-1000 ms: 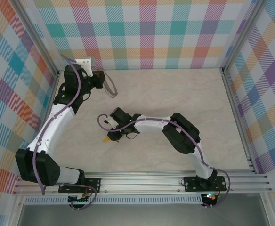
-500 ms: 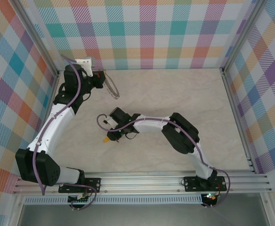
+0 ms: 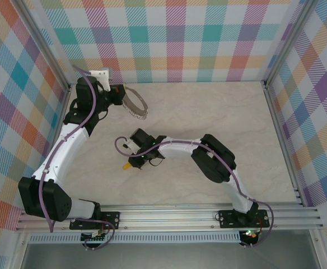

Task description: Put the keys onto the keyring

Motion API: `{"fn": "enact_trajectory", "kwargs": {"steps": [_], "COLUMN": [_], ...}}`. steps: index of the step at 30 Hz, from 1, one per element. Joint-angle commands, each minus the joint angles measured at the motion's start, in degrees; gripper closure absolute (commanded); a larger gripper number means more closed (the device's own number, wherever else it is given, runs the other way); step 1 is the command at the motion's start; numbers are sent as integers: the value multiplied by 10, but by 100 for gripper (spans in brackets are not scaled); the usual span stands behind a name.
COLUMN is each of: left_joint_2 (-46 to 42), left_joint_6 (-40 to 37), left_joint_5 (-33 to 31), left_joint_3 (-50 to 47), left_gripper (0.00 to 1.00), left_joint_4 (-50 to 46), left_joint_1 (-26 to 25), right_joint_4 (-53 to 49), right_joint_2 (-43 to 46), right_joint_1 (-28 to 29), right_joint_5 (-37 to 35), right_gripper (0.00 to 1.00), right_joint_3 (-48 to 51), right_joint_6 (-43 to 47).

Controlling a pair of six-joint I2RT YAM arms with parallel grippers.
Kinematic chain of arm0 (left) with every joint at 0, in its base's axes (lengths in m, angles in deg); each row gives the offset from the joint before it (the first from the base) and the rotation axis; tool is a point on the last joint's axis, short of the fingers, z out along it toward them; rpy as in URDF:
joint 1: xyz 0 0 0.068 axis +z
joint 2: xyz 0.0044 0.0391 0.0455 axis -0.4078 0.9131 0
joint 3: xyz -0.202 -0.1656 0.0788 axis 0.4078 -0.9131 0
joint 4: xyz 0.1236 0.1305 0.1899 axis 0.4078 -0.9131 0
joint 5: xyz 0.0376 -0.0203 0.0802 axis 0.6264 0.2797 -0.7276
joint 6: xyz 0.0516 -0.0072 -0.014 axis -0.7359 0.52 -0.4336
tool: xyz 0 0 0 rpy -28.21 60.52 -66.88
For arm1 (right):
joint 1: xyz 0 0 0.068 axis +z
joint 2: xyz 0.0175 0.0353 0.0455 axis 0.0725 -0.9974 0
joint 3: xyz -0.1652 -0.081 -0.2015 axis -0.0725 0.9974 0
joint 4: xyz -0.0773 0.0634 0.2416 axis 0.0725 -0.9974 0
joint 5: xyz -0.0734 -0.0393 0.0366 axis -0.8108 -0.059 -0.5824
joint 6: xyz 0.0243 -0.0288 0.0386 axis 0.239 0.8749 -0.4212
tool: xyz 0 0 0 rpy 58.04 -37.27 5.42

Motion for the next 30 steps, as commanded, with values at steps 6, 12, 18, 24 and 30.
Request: {"fn": "enact_trajectory", "kwargs": {"steps": [6, 12, 18, 24, 30], "left_joint_2": [-8, -11, -17, -23, -21], "left_joint_6": [9, 4, -4, -31, -88], "left_joint_5": [15, 23, 47, 58, 13], "left_joint_3": [10, 12, 14, 18, 13], "left_gripper": [100, 100, 100, 100, 100], "left_joint_4": [20, 12, 1, -16, -39], "left_joint_1": [9, 9, 8, -13, -66], "right_joint_4": [-1, 31, 60, 80, 96], "right_joint_2": [22, 112, 237, 360, 456], "right_joint_1": [2, -12, -28, -66, -113], "right_joint_5": [-2, -22, -71, -86, -69], "right_gripper": [100, 100, 100, 100, 100], "right_joint_3": [15, 90, 198, 296, 356], "right_joint_6": [-1, -15, -24, -40, -64]}}
